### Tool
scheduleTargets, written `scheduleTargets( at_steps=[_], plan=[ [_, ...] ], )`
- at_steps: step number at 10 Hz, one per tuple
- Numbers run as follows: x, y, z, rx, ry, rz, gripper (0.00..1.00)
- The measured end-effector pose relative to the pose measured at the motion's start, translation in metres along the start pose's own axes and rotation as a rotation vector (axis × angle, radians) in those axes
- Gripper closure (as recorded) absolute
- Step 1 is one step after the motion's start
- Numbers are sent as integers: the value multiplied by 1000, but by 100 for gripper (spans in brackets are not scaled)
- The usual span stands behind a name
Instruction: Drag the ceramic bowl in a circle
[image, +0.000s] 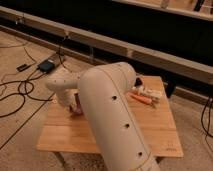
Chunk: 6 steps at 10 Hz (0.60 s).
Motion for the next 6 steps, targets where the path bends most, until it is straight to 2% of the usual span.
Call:
scheduleTargets(
  at_steps=[2,4,6],
  plan=[
    [25,39,-2,-88,6,-35,100],
    [48,48,-6,-126,13,-27,100],
    [65,38,-7,-140,8,18,100]
  ],
)
